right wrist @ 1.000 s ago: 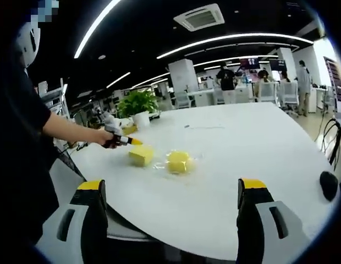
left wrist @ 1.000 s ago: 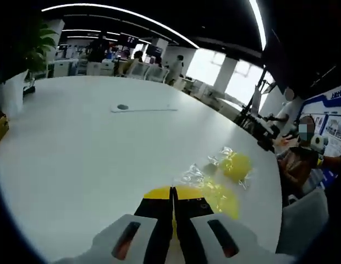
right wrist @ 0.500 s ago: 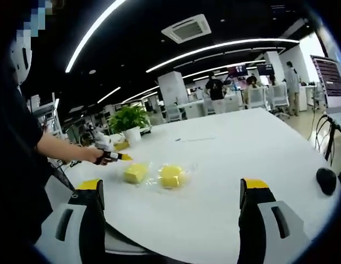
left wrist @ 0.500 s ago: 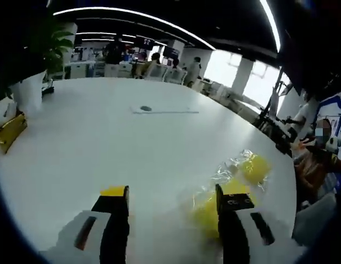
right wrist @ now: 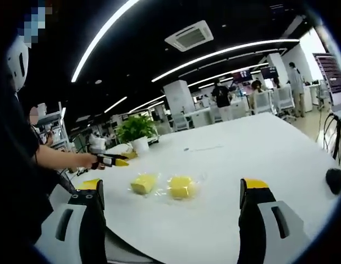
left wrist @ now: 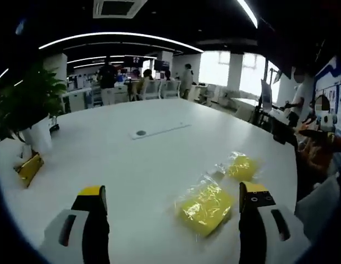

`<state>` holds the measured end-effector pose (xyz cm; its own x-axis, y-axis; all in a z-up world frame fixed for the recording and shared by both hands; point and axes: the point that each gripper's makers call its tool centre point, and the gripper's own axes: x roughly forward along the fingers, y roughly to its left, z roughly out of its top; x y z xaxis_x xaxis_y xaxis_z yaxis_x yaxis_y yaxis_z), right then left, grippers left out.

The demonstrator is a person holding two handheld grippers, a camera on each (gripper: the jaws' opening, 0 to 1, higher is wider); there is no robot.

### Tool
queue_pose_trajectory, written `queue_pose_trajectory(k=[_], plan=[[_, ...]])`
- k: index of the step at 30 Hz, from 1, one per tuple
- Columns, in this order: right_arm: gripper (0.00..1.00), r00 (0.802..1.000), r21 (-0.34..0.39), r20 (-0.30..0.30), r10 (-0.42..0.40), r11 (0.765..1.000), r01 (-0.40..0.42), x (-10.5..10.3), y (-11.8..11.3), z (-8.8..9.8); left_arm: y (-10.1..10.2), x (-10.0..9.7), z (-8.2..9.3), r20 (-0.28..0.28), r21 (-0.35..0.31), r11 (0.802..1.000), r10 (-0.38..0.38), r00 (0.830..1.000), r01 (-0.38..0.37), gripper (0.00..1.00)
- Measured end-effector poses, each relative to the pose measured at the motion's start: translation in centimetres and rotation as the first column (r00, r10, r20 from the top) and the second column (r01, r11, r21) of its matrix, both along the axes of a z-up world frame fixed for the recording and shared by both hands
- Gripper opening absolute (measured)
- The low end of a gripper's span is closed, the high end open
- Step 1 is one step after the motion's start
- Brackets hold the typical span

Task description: Compare the silicone blocks by pressing each to a similar depth, holding the contact briefly, and releasing to observe deformation and rebound differences across the visible hardness samples.

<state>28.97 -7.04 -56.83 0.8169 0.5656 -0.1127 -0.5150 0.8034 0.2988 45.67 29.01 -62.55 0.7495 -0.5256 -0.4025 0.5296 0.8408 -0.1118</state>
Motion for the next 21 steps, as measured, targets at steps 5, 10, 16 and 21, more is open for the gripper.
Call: queue_pose_trajectory(k=[5, 10, 16, 21], plan=[[0.96, 1.0, -0.004, 0.023, 0.007, 1.0, -0.007, 0.2, -0.1, 0.6, 0.7, -1.0, 1.9, 0.06, 0.006, 1.0, 0.025, 0.998, -0.025, 0.99], [0.96, 0.999, -0.019, 0.044, 0.01, 1.0, -0.009, 0.5, 0.2, 0.9, 1.0, -2.9, 4.1, 0.089, -0.064, 0.997, 0.037, 0.995, -0.031, 1.0], [0.95, 0.999, -0.017, 0.044, 0.027, 1.0, -0.026, 0.5, 1.1, 0.6, 1.6, -6.0, 6.7, 0.186, -0.083, 0.996, 0.033, 0.982, -0.018, 1.0], [0.93, 0.997, -0.029, 0.046, 0.061, 0.998, -0.06, 0.4, 2.0, 0.5, 2.1, -8.2, 8.3, 0.238, -0.105, 0.994, 0.041, 0.97, -0.016, 1.0]])
